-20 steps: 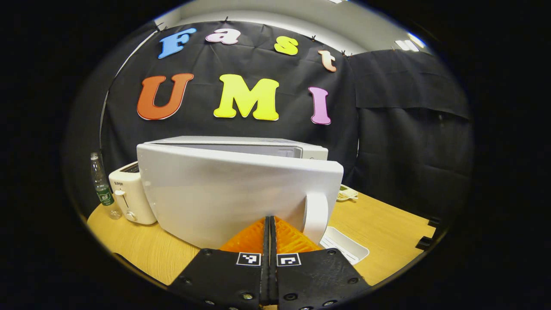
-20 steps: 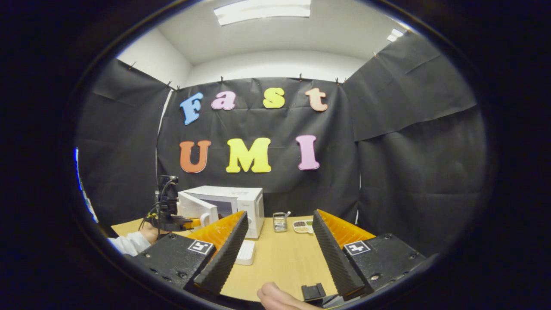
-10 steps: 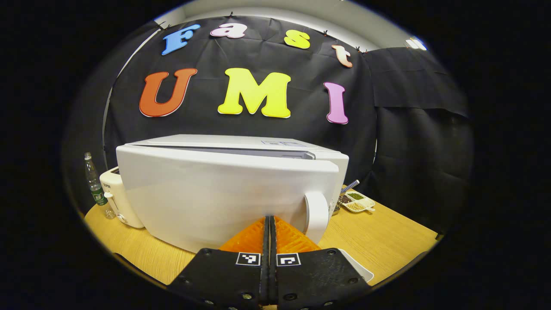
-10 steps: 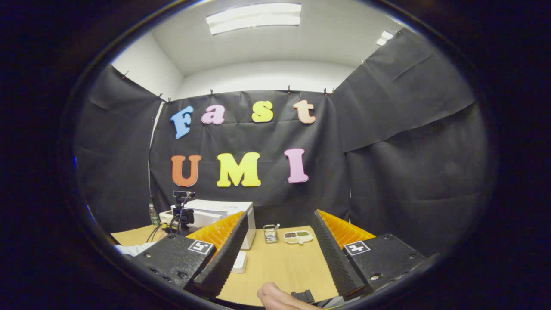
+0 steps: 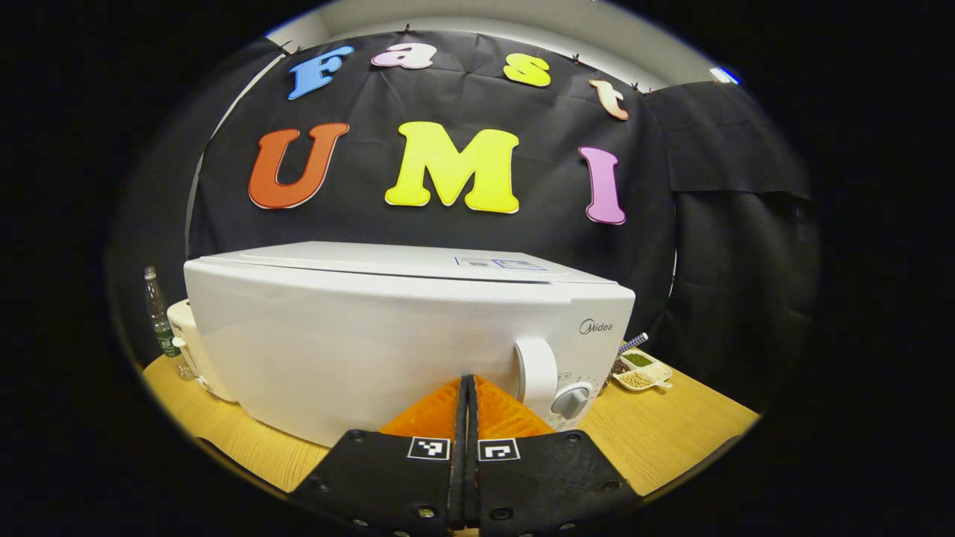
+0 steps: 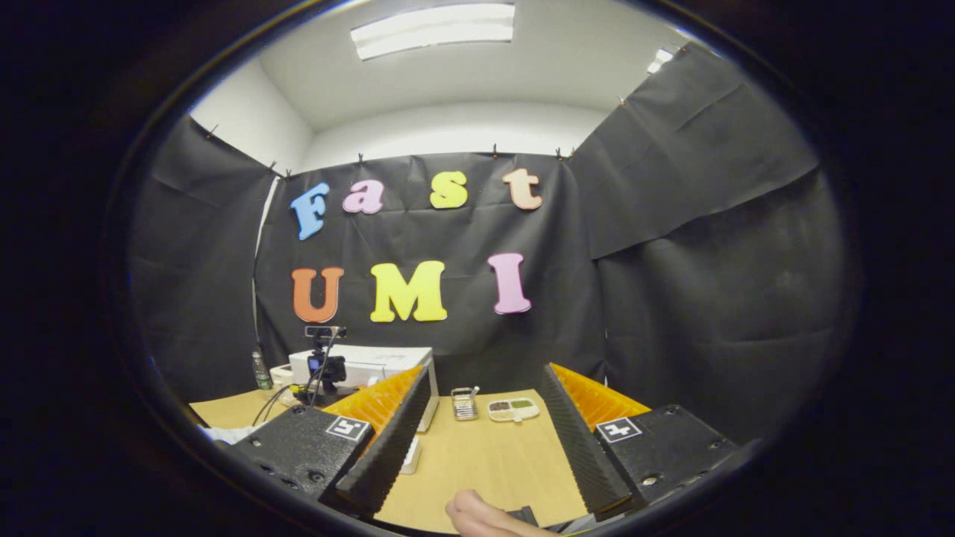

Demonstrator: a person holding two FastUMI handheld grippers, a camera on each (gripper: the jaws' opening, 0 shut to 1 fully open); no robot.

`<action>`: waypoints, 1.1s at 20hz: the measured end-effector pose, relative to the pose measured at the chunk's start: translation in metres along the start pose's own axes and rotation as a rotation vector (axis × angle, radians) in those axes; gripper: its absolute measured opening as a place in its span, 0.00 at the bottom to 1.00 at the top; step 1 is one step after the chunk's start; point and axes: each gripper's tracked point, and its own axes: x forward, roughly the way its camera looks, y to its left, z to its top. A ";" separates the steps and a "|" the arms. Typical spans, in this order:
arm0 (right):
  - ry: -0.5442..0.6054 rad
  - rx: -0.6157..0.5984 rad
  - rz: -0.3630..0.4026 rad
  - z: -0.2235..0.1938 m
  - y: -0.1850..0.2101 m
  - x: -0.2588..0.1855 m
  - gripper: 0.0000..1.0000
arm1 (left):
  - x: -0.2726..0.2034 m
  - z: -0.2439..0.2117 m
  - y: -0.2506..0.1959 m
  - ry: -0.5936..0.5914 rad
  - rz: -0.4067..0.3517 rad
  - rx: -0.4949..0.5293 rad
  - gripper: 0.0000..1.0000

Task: Open the microwave oven with the left hand, put the food in, and close the microwave oven.

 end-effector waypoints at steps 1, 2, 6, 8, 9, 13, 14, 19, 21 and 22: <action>0.009 -0.001 -0.011 -0.004 -0.003 0.004 0.95 | 0.002 0.000 0.002 -0.007 0.010 0.013 0.13; 0.020 0.001 -0.018 -0.009 -0.004 0.007 0.95 | 0.011 -0.001 0.003 -0.012 0.016 0.018 0.00; 0.041 0.002 -0.010 -0.016 0.003 0.009 0.95 | 0.006 -0.002 0.002 0.018 0.017 -0.046 0.01; 0.042 -0.003 -0.009 -0.016 0.006 0.008 0.95 | 0.006 -0.005 0.002 0.028 0.005 -0.035 0.01; 0.043 -0.006 -0.006 -0.017 0.008 0.007 0.95 | 0.007 -0.003 0.002 0.020 -0.003 -0.032 0.01; 0.045 -0.014 -0.022 -0.016 0.009 0.011 0.95 | 0.000 -0.013 0.015 0.077 0.011 -0.028 0.01; 0.048 -0.015 -0.024 -0.016 0.009 0.012 0.95 | -0.008 -0.014 0.016 0.093 0.014 -0.032 0.01; 0.097 -0.011 -0.016 -0.027 0.020 0.013 0.90 | -0.062 0.028 0.021 0.028 0.025 0.015 0.01; 0.101 -0.009 -0.011 -0.024 0.024 0.011 0.95 | -0.089 0.054 0.021 -0.017 0.031 0.017 0.01; 0.098 -0.015 -0.014 -0.022 0.025 0.010 0.90 | -0.101 0.064 0.021 -0.028 0.035 0.015 0.01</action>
